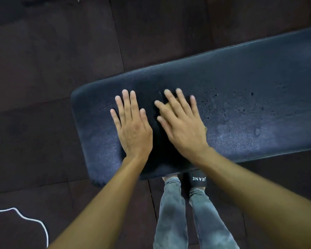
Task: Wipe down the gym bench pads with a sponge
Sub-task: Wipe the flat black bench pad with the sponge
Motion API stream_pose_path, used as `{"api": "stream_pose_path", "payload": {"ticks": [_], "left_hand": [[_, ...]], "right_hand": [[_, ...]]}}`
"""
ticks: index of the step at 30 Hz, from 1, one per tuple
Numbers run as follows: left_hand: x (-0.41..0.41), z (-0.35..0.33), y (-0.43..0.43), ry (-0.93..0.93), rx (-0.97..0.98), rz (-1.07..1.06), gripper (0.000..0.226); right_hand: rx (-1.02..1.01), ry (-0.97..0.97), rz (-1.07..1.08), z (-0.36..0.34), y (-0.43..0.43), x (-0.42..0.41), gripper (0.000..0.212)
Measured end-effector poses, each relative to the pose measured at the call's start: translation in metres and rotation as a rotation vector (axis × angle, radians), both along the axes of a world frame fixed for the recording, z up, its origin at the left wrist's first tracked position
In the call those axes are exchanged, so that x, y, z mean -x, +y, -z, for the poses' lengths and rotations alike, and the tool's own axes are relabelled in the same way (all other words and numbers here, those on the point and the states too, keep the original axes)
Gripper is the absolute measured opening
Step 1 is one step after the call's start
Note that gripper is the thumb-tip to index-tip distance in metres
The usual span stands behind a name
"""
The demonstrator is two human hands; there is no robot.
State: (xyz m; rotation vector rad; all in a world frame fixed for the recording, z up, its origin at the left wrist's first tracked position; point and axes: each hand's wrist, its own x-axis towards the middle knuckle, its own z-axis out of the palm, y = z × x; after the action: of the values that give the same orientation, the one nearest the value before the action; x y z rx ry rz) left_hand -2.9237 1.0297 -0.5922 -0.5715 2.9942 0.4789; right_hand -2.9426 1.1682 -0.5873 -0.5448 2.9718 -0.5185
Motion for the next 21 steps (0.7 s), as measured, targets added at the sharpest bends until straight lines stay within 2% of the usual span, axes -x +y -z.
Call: {"api": "stream_pose_path", "payload": {"ticks": [3,5,7,11,13,15,17,19,21], "left_hand": [[0.001,-0.001,-0.001,-0.012,0.025,0.012,0.052],[0.003,-0.001,0.000,-0.022,0.025,0.011,0.053],[0.002,-0.003,0.001,-0.027,0.012,0.009,0.053],[0.001,-0.004,0.004,-0.026,-0.022,0.004,0.054],[0.002,-0.003,0.005,-0.022,-0.008,-0.006,0.054],[0.004,-0.002,0.005,-0.024,0.008,-0.014,0.054],[0.004,-0.001,0.005,-0.029,0.007,-0.016,0.054],[0.002,-0.002,0.006,-0.032,0.006,-0.004,0.054],[0.003,-0.004,0.007,-0.030,-0.008,-0.012,0.054]], "right_hand": [[0.005,0.150,-0.201,0.012,0.009,0.050,0.038],[0.021,0.206,-0.177,0.017,0.027,0.080,0.037],[0.027,0.201,0.062,0.018,0.048,0.100,0.039],[0.073,0.027,0.790,0.009,0.057,0.113,0.052],[0.055,0.014,0.891,0.005,0.022,0.114,0.056],[0.088,0.062,0.736,0.003,-0.021,0.108,0.051],[0.127,0.119,0.367,0.007,-0.050,0.086,0.041],[0.110,0.142,0.013,0.011,-0.045,0.065,0.037],[0.058,0.201,-0.113,0.015,-0.007,0.068,0.036]]}}
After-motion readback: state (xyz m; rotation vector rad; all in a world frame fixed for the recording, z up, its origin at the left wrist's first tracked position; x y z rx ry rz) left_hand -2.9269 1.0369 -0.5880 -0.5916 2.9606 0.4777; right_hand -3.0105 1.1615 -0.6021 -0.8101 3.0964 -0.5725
